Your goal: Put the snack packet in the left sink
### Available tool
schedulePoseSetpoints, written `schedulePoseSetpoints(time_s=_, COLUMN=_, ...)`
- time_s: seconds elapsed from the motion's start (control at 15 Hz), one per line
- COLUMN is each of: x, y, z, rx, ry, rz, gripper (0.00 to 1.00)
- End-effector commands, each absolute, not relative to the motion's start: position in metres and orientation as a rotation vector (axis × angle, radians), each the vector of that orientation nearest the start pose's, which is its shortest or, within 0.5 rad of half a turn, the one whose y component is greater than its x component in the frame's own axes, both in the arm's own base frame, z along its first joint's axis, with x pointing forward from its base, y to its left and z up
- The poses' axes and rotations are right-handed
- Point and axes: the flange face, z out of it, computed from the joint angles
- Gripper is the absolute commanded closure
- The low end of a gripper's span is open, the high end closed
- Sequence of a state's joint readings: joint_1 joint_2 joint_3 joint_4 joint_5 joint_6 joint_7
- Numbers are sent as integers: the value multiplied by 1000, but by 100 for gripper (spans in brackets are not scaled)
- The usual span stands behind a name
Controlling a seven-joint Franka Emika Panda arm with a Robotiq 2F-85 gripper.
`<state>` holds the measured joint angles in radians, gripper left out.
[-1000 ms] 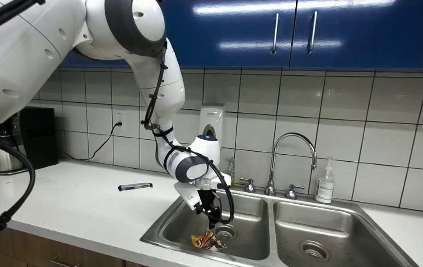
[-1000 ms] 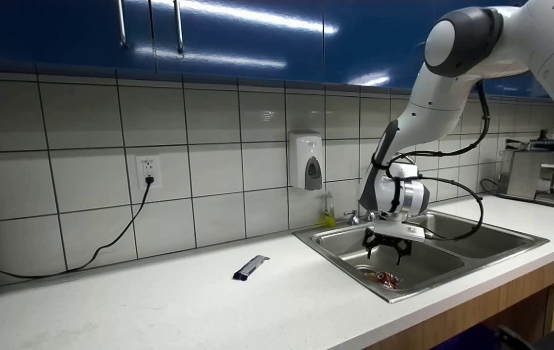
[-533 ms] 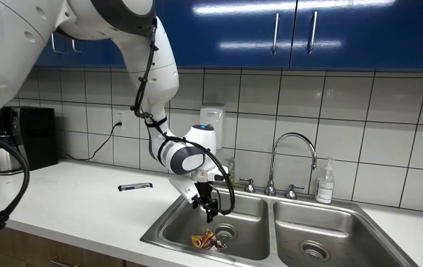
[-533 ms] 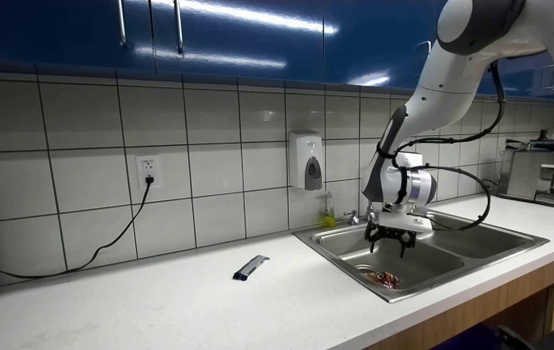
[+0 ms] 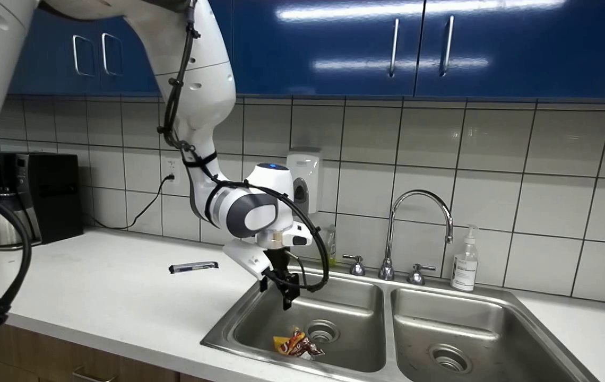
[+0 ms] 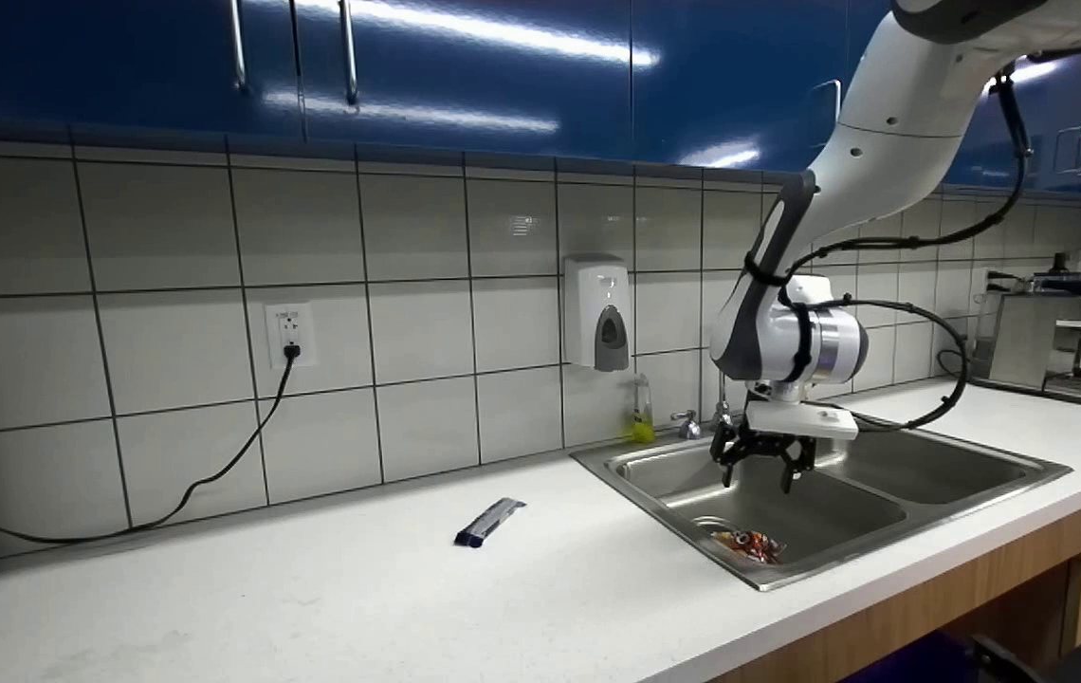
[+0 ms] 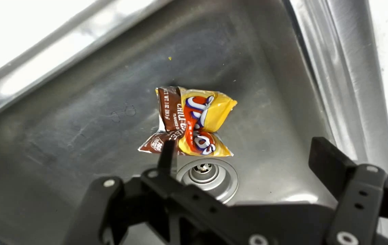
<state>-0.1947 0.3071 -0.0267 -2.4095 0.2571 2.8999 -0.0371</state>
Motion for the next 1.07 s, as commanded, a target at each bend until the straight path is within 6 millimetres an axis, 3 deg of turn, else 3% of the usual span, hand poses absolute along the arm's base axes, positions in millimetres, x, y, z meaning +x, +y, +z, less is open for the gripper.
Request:
schedulePoseSetpoints(time_s=0.0, x=472, y=-103, z=227, rx=-3039, ry=514, rz=-289, gripper=0)
schedulePoseSetpoints(time_s=0.47, x=437, y=-54, z=250, rx=-3080, ry=290, rz=-295, gripper=0)
schedulePoseSetpoints(time_s=1.0, x=413, y=0, z=264, rx=-3104, ry=22, rz=-290, gripper=0)
